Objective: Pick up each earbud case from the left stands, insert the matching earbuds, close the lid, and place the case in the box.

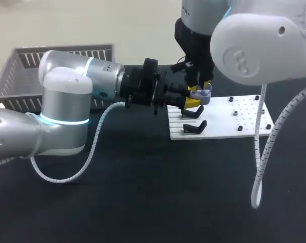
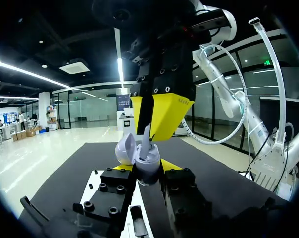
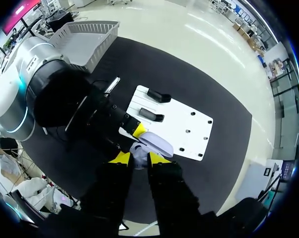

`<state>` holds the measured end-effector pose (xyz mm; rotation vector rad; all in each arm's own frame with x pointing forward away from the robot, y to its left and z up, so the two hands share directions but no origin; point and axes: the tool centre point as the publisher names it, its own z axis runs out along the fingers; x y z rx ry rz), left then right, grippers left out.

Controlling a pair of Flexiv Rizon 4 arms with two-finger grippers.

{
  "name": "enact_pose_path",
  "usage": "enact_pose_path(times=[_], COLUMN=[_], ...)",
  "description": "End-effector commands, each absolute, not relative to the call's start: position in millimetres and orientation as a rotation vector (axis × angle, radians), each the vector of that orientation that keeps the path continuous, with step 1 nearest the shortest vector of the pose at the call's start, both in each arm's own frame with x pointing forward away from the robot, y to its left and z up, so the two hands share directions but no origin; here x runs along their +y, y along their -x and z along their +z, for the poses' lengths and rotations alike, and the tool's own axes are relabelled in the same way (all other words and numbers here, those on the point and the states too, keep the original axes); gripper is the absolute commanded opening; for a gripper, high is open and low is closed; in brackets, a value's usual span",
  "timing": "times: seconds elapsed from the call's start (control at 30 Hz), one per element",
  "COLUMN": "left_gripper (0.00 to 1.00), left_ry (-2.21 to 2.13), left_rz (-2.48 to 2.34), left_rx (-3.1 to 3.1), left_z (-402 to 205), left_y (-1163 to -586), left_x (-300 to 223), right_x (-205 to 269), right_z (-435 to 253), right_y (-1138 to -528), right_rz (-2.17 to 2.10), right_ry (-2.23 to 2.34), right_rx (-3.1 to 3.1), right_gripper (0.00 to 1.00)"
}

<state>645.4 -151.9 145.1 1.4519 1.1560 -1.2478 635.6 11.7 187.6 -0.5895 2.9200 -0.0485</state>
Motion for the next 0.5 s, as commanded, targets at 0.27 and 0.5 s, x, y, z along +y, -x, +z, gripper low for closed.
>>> enact_pose_path(times=[0.27, 0.5], left_gripper=[0.0, 0.0], left_ry=[-1.451, -1.451], left_rz=[-1.245, -1.245], left_rx=[1.158, 1.158], left_z=[145.1, 145.1], left_y=[-645.0, -645.0], left_x=[-152.3, -152.3], right_x=[10.8, 11.0], right_z=[182.6, 183.0], right_y=[-638.4, -637.9], right_rz=[-0.044, -0.046], right_ry=[0.576, 0.578], right_rx=[2.926, 2.933], right_gripper=[0.0, 0.0])
